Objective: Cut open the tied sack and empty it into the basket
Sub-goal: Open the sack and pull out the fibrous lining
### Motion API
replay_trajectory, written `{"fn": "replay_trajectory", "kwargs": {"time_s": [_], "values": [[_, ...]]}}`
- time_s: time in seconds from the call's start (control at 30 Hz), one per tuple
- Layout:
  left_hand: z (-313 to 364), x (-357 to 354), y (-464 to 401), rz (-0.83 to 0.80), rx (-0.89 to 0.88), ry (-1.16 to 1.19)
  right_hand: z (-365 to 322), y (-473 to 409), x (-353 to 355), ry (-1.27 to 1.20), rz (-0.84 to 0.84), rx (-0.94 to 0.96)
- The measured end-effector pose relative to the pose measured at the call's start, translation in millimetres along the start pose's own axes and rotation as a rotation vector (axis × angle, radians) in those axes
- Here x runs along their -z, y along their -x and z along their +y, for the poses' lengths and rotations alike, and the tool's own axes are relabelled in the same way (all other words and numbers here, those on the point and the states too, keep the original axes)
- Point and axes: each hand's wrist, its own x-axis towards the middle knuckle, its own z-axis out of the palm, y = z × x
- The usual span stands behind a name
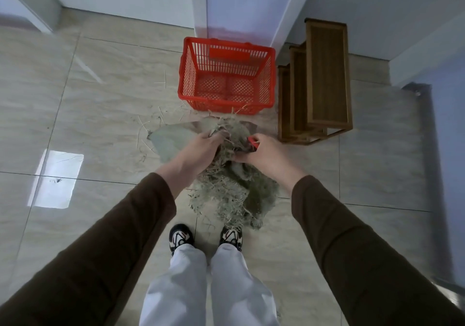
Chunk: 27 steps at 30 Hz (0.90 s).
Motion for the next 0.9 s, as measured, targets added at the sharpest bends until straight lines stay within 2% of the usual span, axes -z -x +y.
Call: {"fn": "replay_trajectory", "kwargs": {"time_s": [0.1, 0.2, 0.3, 0.4, 0.47, 0.57, 0.67, 0.9], "values": [[-3.2, 3.8, -0.5, -0.1, 0.056, 0.275, 9.0, -1.8, -13.7, -0.28, -0.056, -0.057], [-3.2, 11.1, -2.9, -0.175, 0.002, 0.13, 12.7, 0.3, -10.7, -0.475, -0.021, -0.084], [-0.7, 14.7, -3.2, -0.112, -0.008, -0.035, 12.7, 4.3, -1.3, -0.577, -0.067, -0.024], [0.5, 19.8, -3.5, -0.185, -0.054, 0.146, 3.6, 11.6, 13.9, -0.554, -0.095, 0.159], [0.7, 27.0, -3.7, -0.238, -0.049, 0.343, -1.2, 15.3, 24.0, -0.567, -0.136, 0.184], [2.2, 31.7, 0.6, -0.303, 0.001, 0.519, -3.3, 18.5, 33.0, -0.666, -0.141, 0.134], [0.0, 25.2, 3.4, -0.279, 0.043, 0.587, 3.5, 14.8, 34.4, -0.807, -0.104, 0.071], [-14.1, 25.0, 1.3, -0.206, 0.067, 0.693, 14.7, 5.8, 31.0, -0.718, 0.017, -0.043]]}}
